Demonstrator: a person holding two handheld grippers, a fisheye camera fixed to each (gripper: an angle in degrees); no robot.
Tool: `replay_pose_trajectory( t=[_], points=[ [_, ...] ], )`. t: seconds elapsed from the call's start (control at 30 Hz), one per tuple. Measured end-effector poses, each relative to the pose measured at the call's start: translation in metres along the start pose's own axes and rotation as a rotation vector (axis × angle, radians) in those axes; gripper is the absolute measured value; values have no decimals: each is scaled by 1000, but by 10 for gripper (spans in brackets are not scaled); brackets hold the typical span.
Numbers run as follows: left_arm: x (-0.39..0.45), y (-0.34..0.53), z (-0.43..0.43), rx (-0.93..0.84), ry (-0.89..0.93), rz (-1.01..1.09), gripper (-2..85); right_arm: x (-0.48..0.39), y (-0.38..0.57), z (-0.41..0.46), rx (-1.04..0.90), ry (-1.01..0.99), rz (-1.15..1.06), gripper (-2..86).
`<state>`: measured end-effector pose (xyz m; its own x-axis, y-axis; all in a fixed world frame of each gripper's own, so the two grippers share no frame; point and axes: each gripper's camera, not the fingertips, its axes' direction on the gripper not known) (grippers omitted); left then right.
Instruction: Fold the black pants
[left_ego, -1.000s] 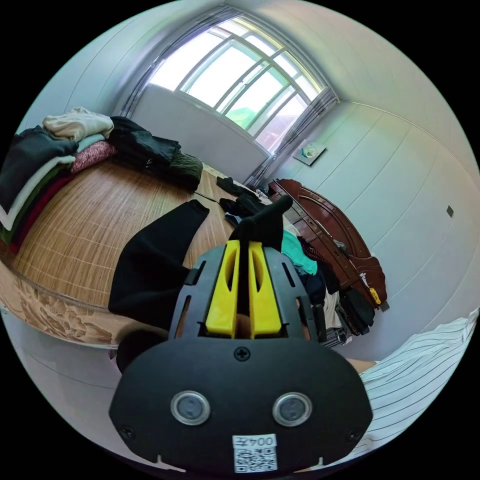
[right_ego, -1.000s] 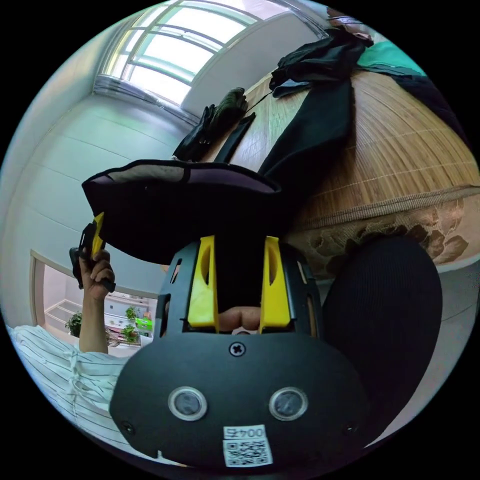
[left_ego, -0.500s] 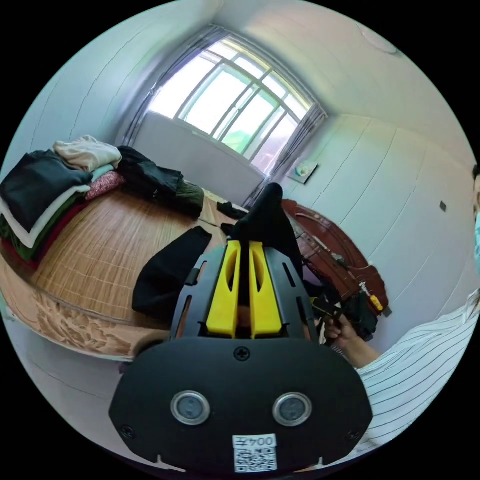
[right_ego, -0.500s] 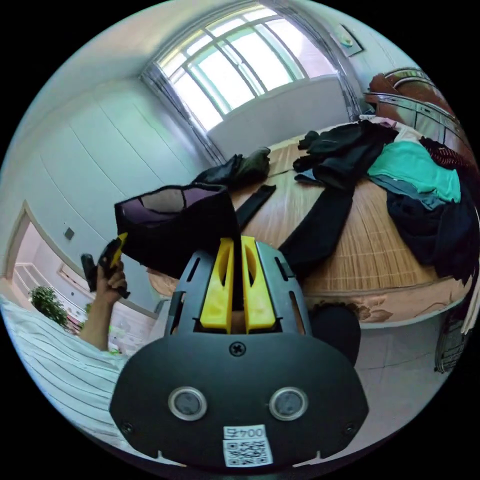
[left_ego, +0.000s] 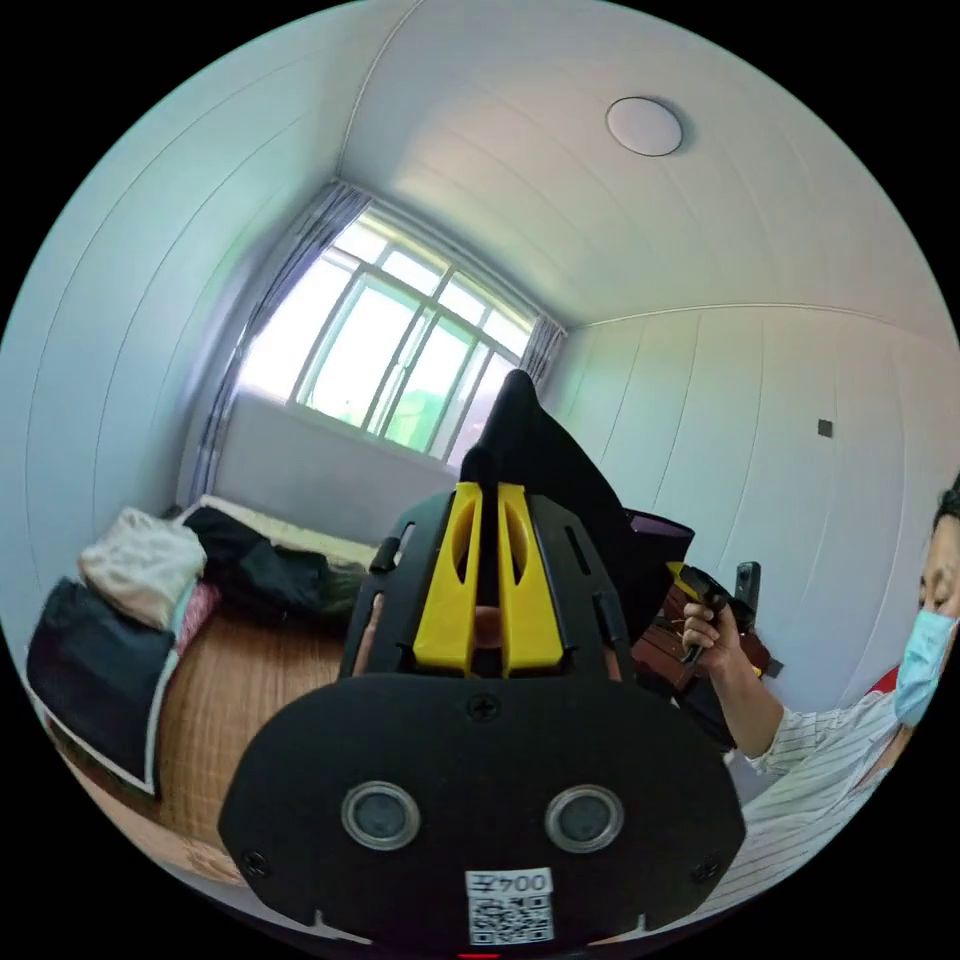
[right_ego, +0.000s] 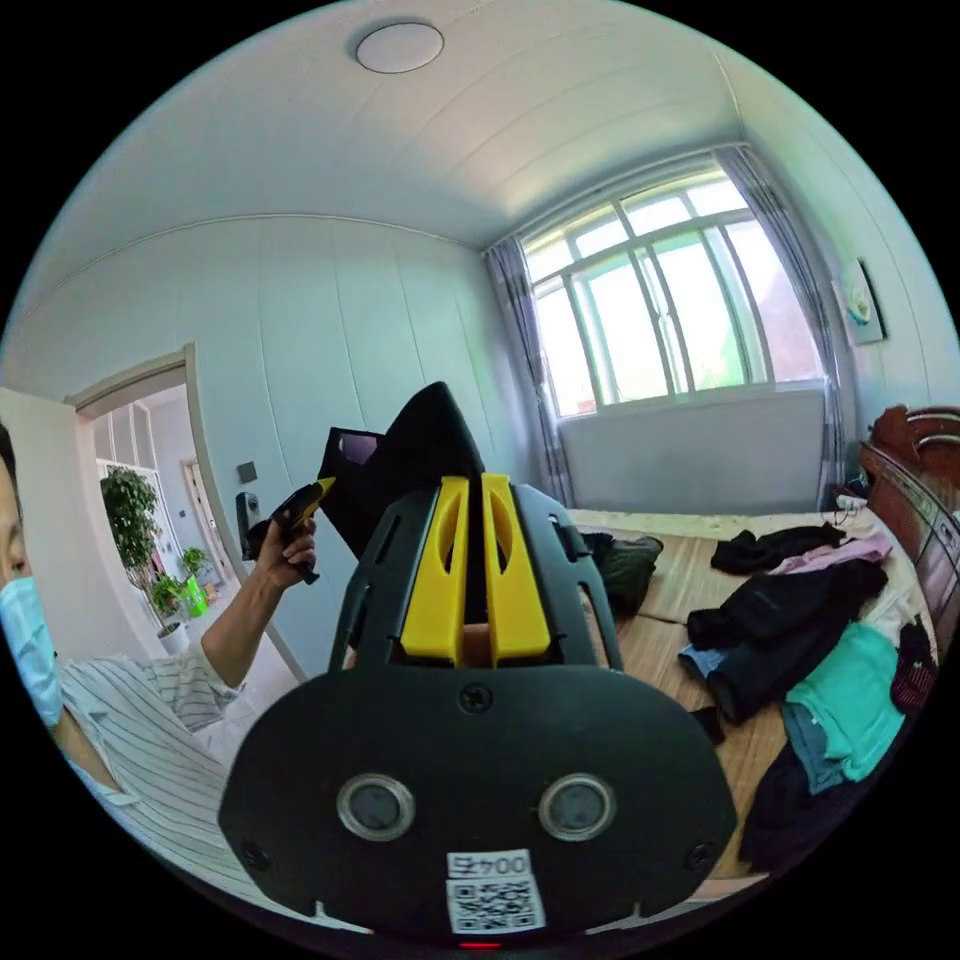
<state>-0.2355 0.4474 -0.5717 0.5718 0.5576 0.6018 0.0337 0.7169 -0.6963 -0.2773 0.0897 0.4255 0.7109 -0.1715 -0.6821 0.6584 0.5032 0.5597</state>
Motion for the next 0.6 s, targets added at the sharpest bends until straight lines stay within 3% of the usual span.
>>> replay_pose_trajectory(
  t=[0.23,0.4,0.6],
  points=[
    [153,-83,-48,203,-154,195,15,-83,-86,-16,105,-19,-155,2],
    [162,-114,-89,259,-258,178,14,-123,-116,6,93,-125,-184,2],
    [147,-162,-125,328,-363,176,14,-143,-117,43,47,-426,-87,-1]
  ],
)
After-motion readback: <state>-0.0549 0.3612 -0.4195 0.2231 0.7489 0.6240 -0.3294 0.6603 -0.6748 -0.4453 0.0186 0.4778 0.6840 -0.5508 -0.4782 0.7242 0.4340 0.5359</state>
